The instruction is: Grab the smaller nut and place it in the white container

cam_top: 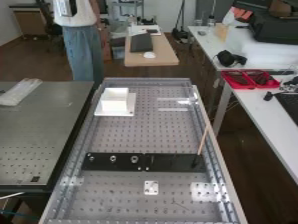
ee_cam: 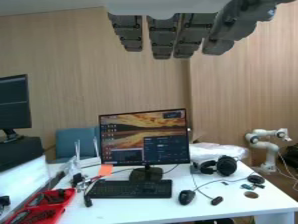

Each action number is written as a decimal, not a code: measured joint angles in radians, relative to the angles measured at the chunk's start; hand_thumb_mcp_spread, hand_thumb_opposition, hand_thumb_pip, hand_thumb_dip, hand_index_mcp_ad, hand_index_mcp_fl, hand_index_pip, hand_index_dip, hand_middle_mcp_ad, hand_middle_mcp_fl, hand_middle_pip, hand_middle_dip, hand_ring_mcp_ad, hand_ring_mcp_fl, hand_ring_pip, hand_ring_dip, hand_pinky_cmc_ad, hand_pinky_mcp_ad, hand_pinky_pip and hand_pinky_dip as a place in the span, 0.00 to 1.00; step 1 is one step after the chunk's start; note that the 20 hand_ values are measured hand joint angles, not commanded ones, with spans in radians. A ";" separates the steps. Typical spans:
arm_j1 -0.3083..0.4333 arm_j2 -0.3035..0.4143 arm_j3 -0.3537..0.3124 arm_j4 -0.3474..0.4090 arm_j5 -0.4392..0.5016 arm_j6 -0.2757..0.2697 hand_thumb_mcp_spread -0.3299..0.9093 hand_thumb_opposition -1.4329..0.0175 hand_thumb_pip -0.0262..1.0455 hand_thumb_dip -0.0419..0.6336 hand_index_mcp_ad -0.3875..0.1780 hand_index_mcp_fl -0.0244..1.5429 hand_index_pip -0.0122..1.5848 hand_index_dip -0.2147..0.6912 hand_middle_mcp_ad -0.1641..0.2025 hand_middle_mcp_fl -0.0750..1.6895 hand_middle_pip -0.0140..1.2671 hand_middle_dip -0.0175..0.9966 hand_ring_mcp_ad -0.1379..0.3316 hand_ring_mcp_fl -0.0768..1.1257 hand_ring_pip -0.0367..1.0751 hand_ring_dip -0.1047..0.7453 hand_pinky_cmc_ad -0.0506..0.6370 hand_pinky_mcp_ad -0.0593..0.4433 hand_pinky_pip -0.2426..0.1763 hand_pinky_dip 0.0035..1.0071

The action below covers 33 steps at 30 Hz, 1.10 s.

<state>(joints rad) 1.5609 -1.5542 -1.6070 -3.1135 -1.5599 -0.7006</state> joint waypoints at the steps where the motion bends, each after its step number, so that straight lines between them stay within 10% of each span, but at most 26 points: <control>1: 0.000 0.001 0.000 0.000 0.001 0.000 0.27 0.98 0.02 0.07 0.64 0.01 0.02 0.25 0.65 0.05 0.03 0.04 0.37 0.08 0.05 0.14 0.19 0.22 0.55 0.01; 4: 0.001 0.003 -0.001 0.000 0.004 0.000 0.27 0.97 0.05 0.06 0.68 0.01 0.01 0.25 0.58 0.05 0.03 0.04 0.30 0.07 0.05 0.14 0.15 0.19 0.55 0.02; 8: 0.002 0.006 -0.003 0.000 0.007 0.000 0.41 0.75 0.37 0.10 0.68 0.01 0.02 0.34 0.58 0.05 0.08 0.08 0.31 0.07 0.07 0.14 0.19 0.32 0.55 0.18; 17: 0.005 0.015 -0.013 0.002 0.016 0.000 0.41 0.56 0.39 0.09 0.67 0.01 0.04 0.48 0.60 0.05 0.11 0.15 0.49 0.07 0.11 0.15 0.45 0.61 0.43 0.39; 33: 0.005 0.063 -0.149 0.048 0.122 0.000 0.41 0.52 0.41 0.09 0.67 0.01 0.05 0.53 0.68 0.06 0.11 0.17 0.55 0.07 0.11 0.16 0.53 0.64 0.40 0.47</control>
<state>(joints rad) 1.5658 -1.4908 -1.7562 -3.0658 -1.4379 -0.7010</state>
